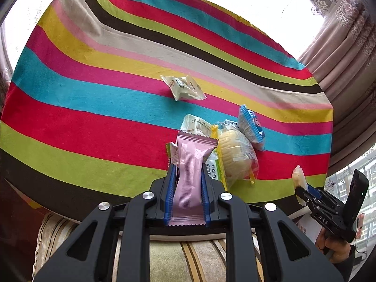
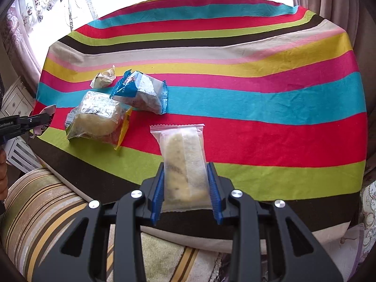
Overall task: Organize snacks
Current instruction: 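Carry both snacks to the white box and open both tools to release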
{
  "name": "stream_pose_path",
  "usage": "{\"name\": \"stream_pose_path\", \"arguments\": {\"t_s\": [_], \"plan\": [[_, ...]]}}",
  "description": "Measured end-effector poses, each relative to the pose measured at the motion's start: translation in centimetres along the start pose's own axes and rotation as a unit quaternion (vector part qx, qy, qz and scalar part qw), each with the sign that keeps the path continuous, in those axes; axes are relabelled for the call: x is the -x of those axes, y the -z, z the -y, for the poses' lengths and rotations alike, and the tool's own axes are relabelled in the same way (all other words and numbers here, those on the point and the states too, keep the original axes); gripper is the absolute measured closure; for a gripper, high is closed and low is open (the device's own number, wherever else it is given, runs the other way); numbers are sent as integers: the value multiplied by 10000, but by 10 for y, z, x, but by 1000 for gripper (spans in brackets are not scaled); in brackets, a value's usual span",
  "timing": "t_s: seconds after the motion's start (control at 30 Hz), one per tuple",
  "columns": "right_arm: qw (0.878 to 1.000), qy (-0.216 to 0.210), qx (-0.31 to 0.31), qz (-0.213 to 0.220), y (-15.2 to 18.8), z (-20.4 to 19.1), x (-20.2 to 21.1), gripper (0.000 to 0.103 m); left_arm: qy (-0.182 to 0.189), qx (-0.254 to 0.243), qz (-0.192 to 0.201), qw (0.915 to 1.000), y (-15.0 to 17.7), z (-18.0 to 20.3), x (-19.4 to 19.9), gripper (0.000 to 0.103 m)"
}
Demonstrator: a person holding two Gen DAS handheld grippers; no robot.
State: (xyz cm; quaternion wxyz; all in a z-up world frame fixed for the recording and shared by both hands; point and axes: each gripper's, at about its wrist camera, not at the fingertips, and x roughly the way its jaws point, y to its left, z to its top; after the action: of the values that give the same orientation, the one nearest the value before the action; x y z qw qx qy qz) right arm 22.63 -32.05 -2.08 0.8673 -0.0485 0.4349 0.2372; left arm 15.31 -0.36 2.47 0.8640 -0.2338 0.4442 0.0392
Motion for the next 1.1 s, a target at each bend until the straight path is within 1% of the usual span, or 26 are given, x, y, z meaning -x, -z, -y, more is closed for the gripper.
{"name": "stream_pose_path", "arguments": {"t_s": [0.13,0.23,0.37,0.47,0.67,0.77,0.97,1.1], "plan": [[9997,102,-217,62,15,16,16,69,222,-276,-94,9993,11,30,1,85],[9991,198,-373,84,28,30,28,69,391,-516,-226,9976,20,57,-6,85],[9976,338,-581,150,46,49,46,69,633,-880,-426,9932,36,96,-15,85],[9957,456,-785,188,59,65,57,69,806,-1173,-567,9882,47,127,-22,85],[9916,643,-1105,196,86,92,73,69,1171,-1690,-931,9742,78,180,-34,85],[9894,714,-1250,211,98,102,80,69,1345,-1923,-1120,9656,94,203,-39,85],[9857,787,-1477,219,119,114,90,69,1655,-2308,-1446,9479,122,241,-44,85],[9836,862,-1568,217,132,120,95,68,1788,-2497,-1662,9370,139,261,-49,84]]}}
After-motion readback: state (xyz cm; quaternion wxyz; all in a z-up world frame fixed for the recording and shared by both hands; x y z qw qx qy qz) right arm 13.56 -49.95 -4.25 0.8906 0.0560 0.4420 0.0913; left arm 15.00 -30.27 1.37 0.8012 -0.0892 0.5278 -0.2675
